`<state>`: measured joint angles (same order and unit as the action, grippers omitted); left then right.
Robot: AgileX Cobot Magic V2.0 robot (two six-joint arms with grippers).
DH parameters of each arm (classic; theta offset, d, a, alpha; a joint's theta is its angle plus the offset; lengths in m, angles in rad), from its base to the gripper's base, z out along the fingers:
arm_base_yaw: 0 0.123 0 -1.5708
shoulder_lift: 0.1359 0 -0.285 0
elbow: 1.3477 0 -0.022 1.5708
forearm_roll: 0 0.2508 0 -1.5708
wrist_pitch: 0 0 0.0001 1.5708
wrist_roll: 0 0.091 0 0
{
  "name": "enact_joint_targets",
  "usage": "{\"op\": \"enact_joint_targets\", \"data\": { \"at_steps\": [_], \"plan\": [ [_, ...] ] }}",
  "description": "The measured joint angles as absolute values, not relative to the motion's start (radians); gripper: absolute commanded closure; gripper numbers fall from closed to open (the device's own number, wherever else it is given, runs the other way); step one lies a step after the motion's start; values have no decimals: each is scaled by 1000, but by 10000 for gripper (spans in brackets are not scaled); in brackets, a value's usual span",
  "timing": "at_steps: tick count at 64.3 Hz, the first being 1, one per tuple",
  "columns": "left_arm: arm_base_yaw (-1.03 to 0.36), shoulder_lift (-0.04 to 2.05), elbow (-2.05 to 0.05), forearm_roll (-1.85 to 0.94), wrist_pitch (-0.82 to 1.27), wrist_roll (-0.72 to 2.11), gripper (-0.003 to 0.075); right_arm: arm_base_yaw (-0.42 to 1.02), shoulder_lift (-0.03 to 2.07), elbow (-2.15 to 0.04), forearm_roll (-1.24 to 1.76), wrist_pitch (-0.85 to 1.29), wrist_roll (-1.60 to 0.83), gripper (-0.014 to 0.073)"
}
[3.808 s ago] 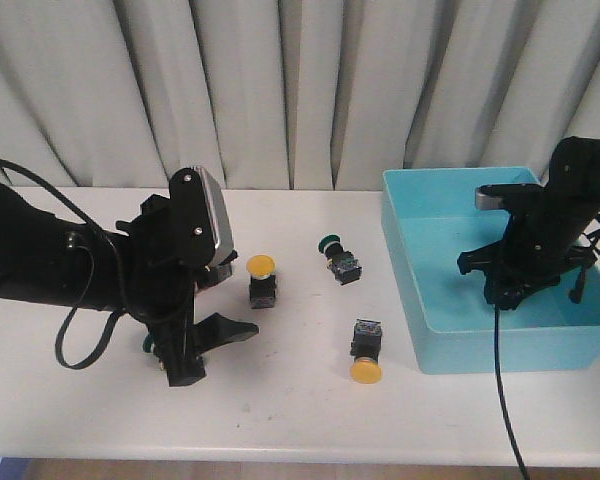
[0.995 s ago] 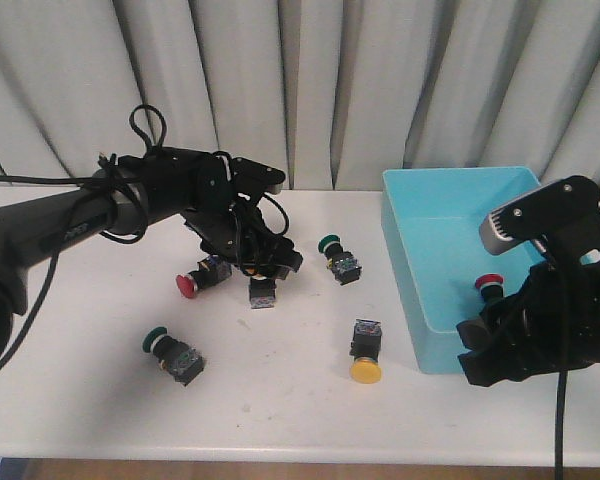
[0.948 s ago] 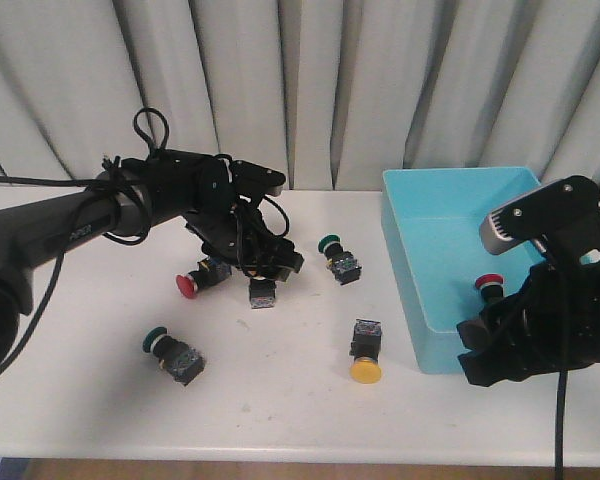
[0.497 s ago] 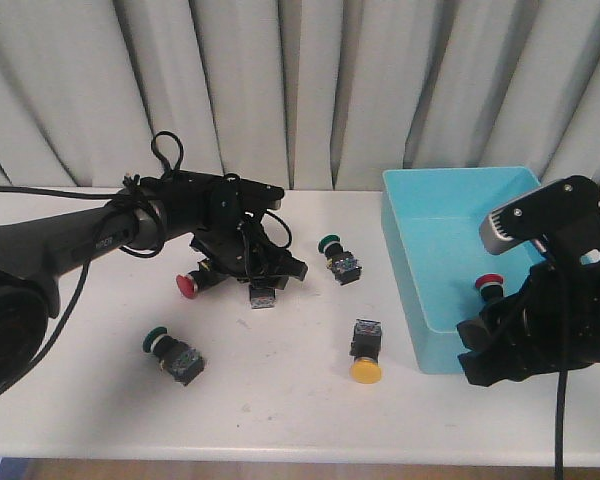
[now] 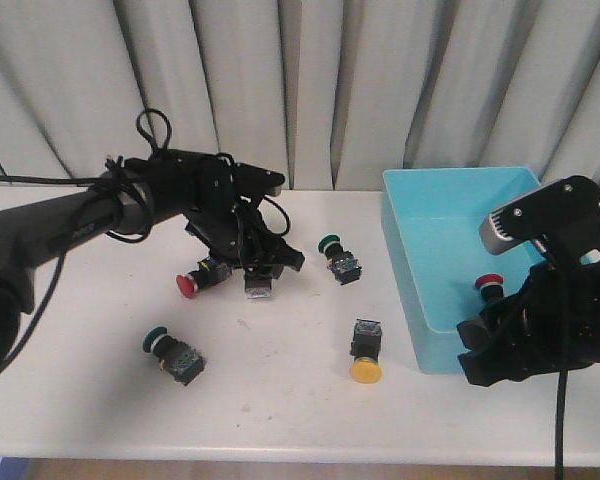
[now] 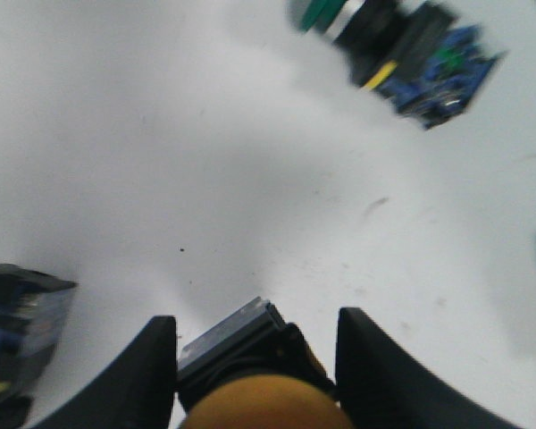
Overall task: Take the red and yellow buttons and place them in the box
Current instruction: 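Lower the left gripper and grasp the yellow-capped button near the center, then lift the yellow button with the left gripper toward the right gripper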
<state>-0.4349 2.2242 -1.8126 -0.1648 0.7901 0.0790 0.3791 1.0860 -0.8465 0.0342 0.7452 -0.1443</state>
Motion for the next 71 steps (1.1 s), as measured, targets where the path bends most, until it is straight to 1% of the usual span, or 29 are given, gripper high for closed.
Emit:
{"op": "enact_joint_targets", "data": {
  "at_steps": [15, 23, 40, 51, 60, 66, 71],
  "plan": [
    [-435, 2024, -1813, -156, 917, 143, 584, 379, 1086, -846, 26, 760, -144, 218],
    [-435, 1914, -1768, -152, 930, 153, 584, 379, 1086, -846, 12, 772, -144, 218],
    [-435, 1641, -1469, -146, 833, 195, 584, 379, 1086, -846, 8, 776, -144, 218],
    [-435, 1520, -1268, -146, 755, 228, 584, 379, 1086, -846, 8, 776, -144, 218],
    [-435, 1461, -1133, -201, 645, 391, 584, 379, 1086, -846, 8, 778, -152, 218],
    [-435, 1451, -1085, -334, 594, 596, 584, 379, 1086, -846, 8, 784, -174, 216],
    [-435, 1452, -1067, -506, 595, 785, 584, 379, 1086, -846, 15, 791, -194, 211]
  ]
}}
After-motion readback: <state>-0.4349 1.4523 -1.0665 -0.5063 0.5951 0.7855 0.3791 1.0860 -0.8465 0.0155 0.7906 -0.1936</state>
